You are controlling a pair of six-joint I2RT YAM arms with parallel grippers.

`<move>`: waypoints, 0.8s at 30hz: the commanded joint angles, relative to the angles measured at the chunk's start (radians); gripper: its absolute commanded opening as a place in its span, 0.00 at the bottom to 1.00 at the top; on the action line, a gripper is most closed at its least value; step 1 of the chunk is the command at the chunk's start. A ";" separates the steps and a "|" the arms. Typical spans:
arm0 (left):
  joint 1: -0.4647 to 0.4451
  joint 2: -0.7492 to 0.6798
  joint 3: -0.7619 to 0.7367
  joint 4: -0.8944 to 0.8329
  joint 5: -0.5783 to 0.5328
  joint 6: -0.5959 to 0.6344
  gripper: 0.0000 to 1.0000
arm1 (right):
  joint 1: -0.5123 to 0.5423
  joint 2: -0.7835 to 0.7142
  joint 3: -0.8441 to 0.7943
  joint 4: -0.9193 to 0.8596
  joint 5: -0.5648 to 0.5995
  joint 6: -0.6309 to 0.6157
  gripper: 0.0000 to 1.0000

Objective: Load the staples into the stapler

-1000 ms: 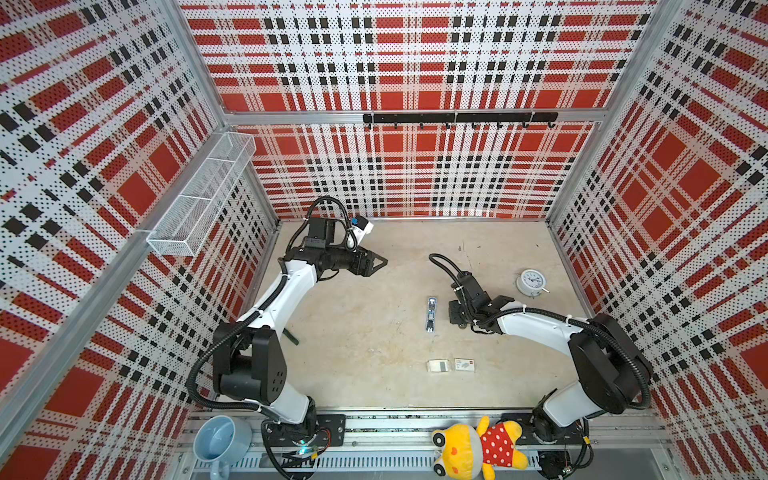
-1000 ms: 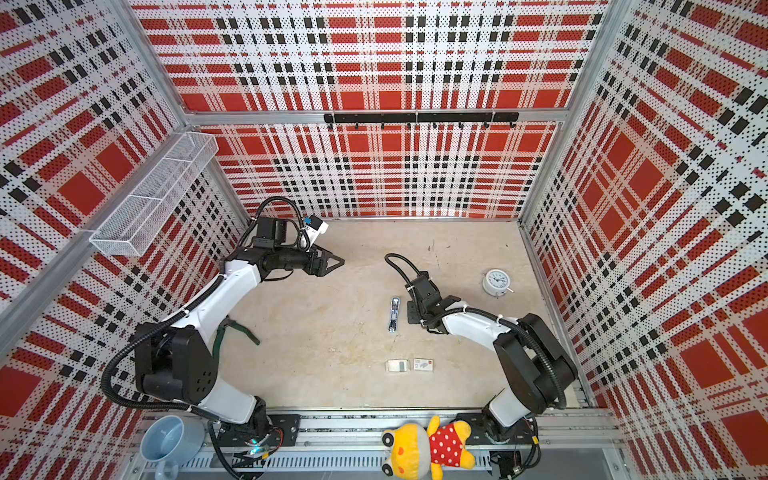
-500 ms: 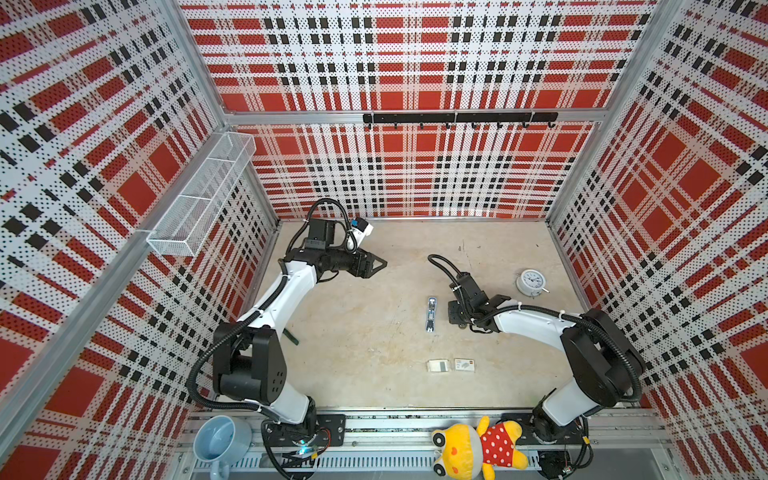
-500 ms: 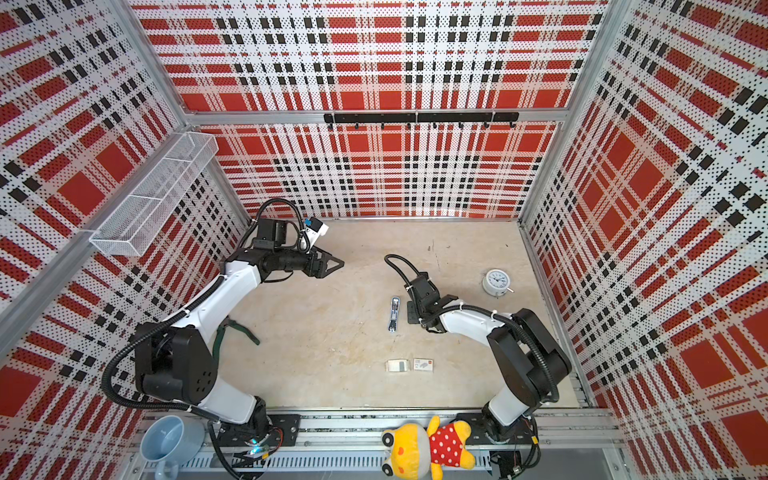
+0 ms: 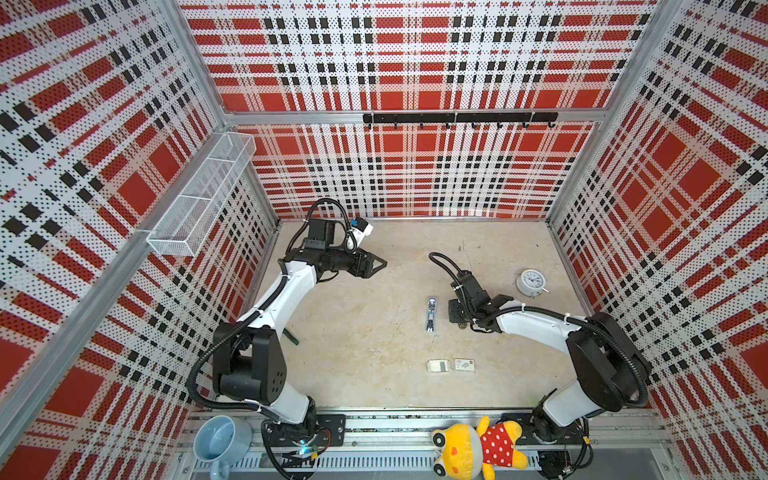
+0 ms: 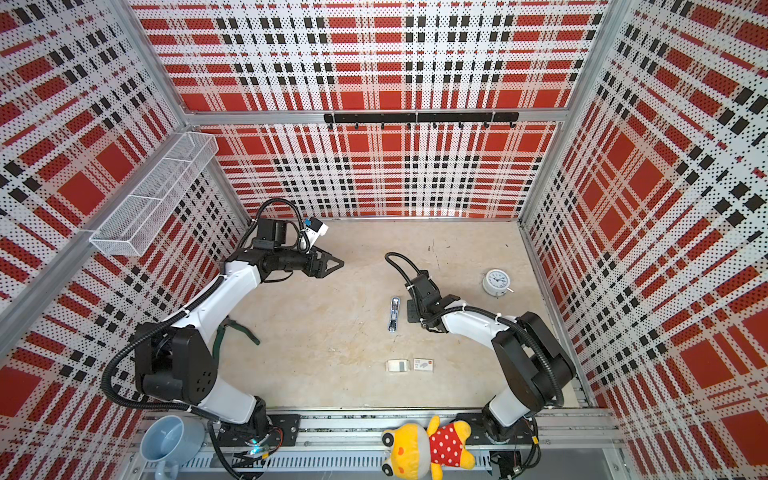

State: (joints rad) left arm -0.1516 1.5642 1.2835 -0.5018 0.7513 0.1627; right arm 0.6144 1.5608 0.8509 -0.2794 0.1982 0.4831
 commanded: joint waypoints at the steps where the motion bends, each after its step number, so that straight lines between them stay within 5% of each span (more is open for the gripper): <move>1: 0.007 -0.022 -0.001 0.011 0.005 0.005 0.77 | -0.005 -0.028 0.021 0.016 0.007 -0.016 0.30; 24: 0.007 -0.023 -0.010 0.011 0.005 0.006 0.77 | -0.012 0.067 0.023 0.032 0.003 -0.002 0.30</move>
State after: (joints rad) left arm -0.1513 1.5642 1.2835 -0.5018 0.7513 0.1627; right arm 0.6052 1.6203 0.8562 -0.2783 0.1986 0.4824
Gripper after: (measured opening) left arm 0.774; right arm 0.300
